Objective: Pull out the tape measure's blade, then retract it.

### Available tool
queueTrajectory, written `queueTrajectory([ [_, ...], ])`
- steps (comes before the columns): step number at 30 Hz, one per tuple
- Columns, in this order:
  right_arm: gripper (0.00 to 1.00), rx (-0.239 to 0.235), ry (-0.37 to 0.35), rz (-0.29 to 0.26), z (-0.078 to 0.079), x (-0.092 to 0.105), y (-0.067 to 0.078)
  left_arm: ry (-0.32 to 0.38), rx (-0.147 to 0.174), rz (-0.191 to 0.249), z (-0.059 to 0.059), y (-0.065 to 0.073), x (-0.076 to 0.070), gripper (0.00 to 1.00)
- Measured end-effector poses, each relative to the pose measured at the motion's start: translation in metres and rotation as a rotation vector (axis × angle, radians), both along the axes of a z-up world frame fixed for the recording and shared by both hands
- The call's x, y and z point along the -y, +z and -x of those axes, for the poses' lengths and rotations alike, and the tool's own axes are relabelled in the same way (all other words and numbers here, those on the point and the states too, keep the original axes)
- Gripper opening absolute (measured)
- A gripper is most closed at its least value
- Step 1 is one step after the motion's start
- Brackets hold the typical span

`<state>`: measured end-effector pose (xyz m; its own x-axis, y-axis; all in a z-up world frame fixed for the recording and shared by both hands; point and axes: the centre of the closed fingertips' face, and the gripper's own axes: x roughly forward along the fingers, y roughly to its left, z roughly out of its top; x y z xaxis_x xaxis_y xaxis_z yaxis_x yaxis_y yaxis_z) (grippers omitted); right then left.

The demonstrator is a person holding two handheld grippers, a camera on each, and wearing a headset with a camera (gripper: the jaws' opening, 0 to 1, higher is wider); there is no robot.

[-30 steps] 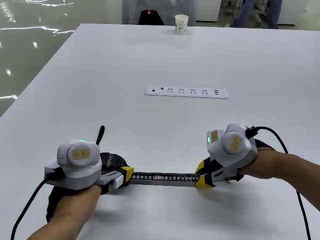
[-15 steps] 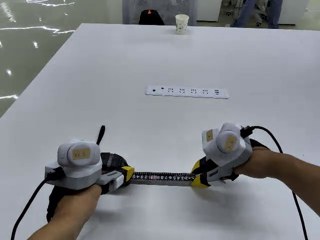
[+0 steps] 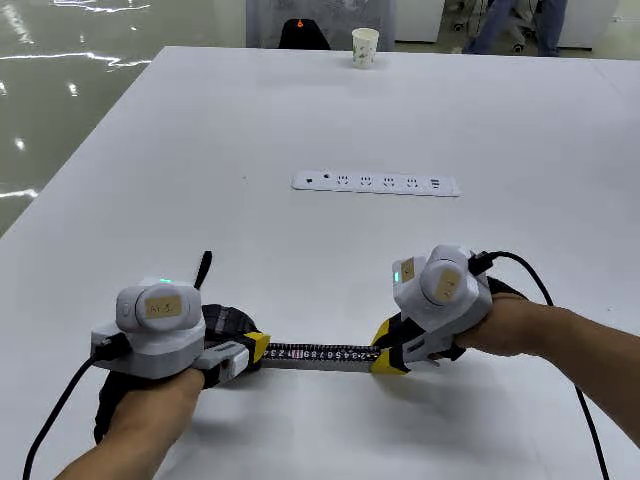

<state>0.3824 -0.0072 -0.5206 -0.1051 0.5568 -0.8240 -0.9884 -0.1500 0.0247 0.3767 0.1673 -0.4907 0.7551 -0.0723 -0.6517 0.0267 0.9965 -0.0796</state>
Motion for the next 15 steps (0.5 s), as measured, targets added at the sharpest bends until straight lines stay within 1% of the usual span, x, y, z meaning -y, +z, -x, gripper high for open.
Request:
queueTrajectory([
  [15, 0.10, -0.004, 0.008, -0.015, 0.003, -0.016, 0.000, 0.002, 0.000, 0.003, 0.000, 0.001, -0.001, 0.57],
])
